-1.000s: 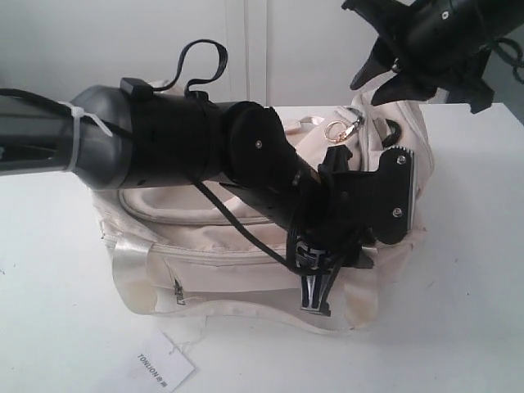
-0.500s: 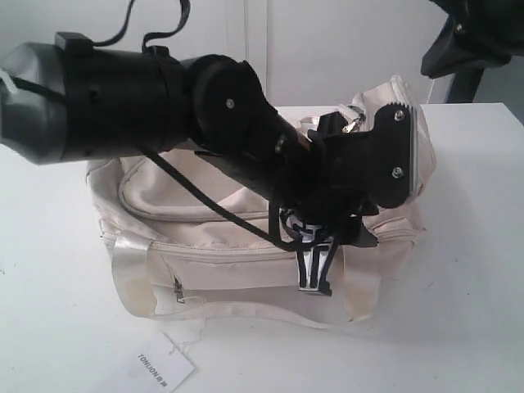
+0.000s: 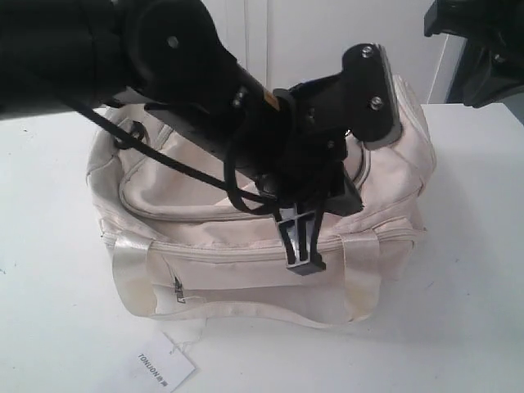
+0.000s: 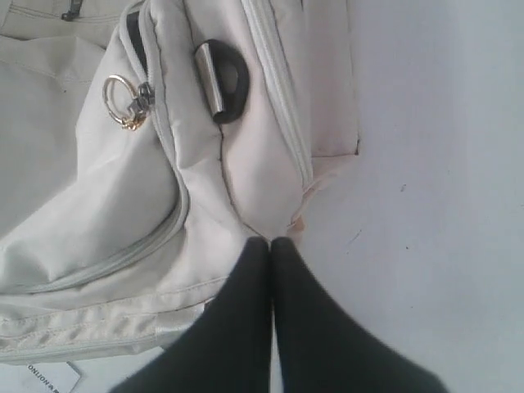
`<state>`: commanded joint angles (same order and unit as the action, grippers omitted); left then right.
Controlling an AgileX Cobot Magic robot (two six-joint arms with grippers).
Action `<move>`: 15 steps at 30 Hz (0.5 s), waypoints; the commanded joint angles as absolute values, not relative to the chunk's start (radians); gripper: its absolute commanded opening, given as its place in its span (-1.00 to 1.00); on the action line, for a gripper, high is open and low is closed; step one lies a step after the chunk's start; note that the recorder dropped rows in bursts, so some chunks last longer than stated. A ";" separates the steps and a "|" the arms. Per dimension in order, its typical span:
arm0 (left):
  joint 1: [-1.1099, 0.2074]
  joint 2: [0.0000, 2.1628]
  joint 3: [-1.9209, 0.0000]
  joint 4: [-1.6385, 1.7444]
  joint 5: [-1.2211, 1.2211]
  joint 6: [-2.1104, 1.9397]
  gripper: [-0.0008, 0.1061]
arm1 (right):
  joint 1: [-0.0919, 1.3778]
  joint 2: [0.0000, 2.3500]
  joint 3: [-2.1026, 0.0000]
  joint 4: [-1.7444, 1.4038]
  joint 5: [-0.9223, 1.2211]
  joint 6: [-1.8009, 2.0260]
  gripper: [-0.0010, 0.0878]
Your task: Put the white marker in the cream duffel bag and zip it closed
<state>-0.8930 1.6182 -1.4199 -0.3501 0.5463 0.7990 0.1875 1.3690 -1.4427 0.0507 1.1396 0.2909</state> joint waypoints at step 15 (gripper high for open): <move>-0.505 1.521 -1.420 -0.348 0.854 0.385 -0.99 | 0.188 1.371 -1.443 0.131 1.126 0.288 -0.98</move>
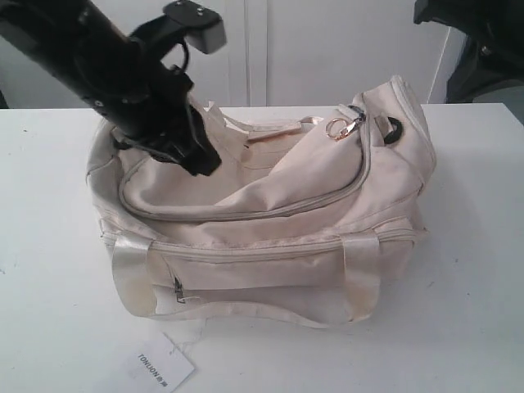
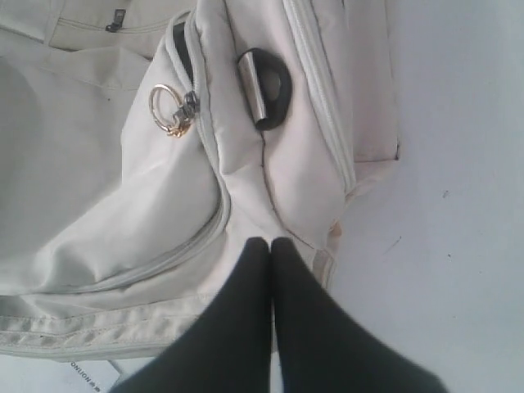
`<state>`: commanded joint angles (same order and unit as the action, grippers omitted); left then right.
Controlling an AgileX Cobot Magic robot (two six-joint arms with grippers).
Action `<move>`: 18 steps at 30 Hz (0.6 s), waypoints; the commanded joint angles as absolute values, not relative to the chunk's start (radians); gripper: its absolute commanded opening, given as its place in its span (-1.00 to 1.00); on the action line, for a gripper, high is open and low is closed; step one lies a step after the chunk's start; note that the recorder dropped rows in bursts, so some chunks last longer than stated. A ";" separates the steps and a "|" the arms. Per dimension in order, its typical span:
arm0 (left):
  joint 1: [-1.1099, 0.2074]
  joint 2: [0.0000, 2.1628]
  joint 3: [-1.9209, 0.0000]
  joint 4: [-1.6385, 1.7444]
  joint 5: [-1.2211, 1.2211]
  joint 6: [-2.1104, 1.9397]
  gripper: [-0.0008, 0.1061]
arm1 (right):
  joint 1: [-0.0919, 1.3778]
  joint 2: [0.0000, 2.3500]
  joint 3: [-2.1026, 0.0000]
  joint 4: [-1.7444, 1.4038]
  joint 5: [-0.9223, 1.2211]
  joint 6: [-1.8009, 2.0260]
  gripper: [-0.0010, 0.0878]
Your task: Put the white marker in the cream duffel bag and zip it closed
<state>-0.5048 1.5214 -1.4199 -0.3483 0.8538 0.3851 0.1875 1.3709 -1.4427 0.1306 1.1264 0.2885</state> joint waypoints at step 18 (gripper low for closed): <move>-0.170 1.381 -1.290 -0.305 0.926 0.294 -0.99 | 0.188 1.371 -1.443 0.137 1.146 0.284 -0.98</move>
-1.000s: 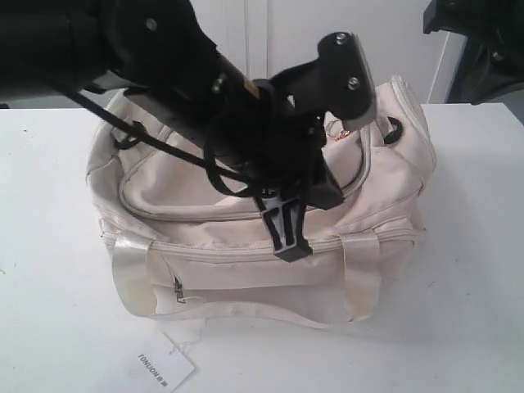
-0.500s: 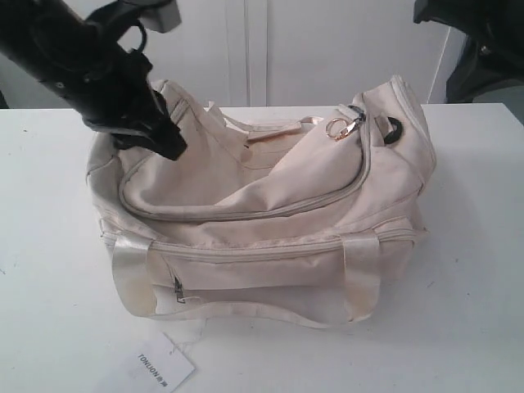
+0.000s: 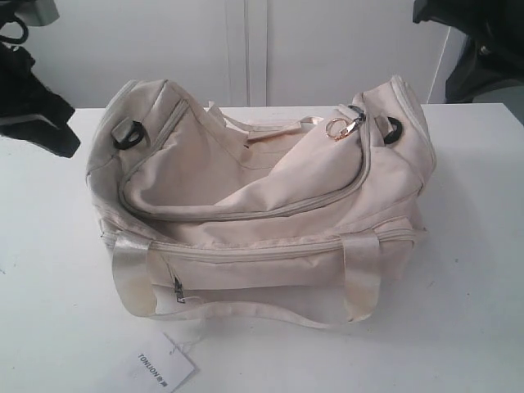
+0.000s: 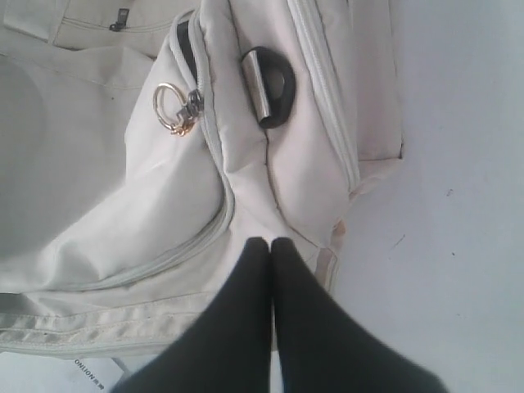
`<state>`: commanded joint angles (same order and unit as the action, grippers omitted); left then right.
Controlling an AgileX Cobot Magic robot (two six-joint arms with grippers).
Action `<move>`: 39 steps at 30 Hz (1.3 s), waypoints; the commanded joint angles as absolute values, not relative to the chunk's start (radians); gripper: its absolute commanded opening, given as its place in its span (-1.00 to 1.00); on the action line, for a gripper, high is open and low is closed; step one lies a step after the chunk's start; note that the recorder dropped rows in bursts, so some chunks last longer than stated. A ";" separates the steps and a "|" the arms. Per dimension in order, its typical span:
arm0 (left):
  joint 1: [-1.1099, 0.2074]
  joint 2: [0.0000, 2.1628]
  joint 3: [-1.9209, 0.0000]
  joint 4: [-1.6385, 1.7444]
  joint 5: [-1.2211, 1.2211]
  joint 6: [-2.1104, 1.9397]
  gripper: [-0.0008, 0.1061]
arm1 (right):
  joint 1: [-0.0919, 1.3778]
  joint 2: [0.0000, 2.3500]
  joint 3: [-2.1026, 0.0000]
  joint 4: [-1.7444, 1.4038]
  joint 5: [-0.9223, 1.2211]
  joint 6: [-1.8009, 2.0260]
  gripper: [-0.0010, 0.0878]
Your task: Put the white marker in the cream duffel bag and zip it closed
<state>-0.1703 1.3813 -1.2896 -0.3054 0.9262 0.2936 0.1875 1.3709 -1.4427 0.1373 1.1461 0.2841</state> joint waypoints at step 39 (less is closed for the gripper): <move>0.091 1.265 -1.125 -0.337 0.983 0.223 -0.99 | 0.188 1.371 -1.441 0.131 1.119 0.220 -0.98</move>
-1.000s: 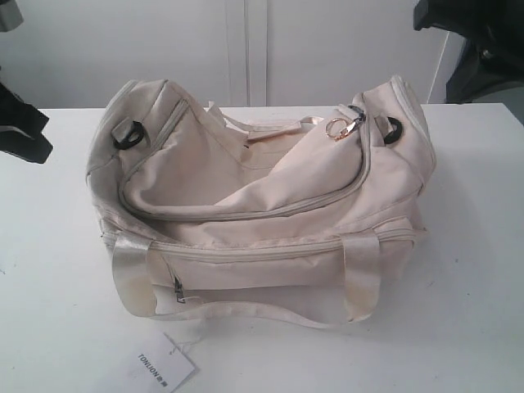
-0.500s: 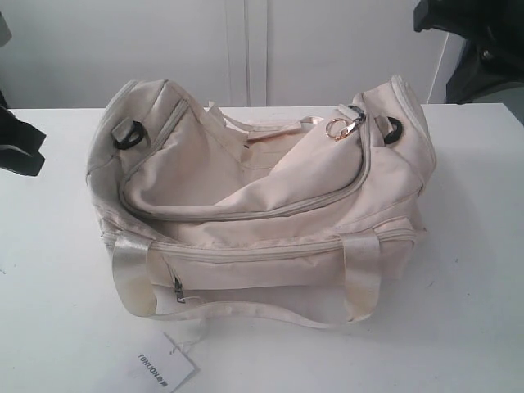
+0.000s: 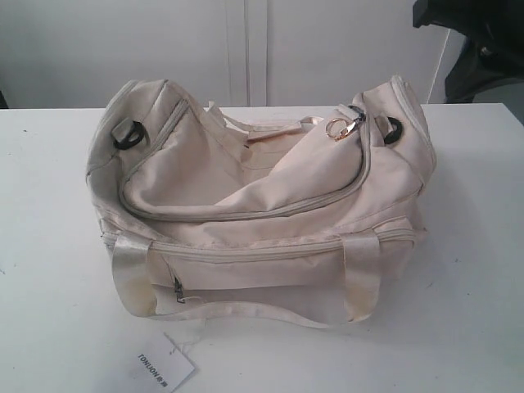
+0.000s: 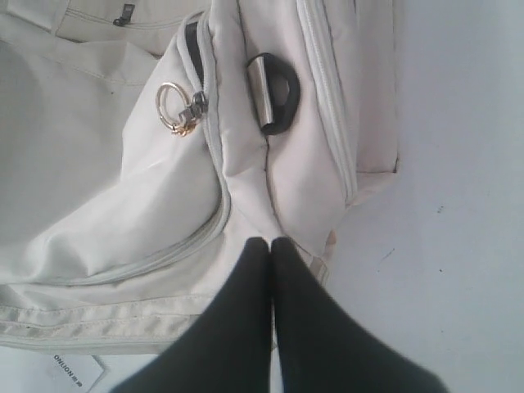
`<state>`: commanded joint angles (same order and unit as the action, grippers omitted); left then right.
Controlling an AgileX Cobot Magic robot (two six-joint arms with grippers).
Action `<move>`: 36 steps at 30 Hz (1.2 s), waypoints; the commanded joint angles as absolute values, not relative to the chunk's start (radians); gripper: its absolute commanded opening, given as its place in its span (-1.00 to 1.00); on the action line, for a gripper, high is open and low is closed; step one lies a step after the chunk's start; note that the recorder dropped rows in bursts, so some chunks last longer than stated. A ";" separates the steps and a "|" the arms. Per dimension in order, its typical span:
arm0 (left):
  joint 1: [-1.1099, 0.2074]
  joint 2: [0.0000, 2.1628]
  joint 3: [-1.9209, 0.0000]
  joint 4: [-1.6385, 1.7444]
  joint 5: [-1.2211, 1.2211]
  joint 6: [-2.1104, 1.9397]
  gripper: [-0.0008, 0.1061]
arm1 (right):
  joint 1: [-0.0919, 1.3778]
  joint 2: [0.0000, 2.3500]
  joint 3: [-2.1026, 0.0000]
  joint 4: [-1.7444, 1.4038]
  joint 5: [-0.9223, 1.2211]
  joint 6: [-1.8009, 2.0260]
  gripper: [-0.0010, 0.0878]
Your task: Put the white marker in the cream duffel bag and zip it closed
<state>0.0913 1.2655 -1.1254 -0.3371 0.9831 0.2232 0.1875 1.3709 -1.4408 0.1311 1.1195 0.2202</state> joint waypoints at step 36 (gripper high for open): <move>0.096 1.265 -1.125 -0.354 0.994 0.222 -0.99 | 0.188 1.371 -1.441 0.131 1.119 0.220 -0.98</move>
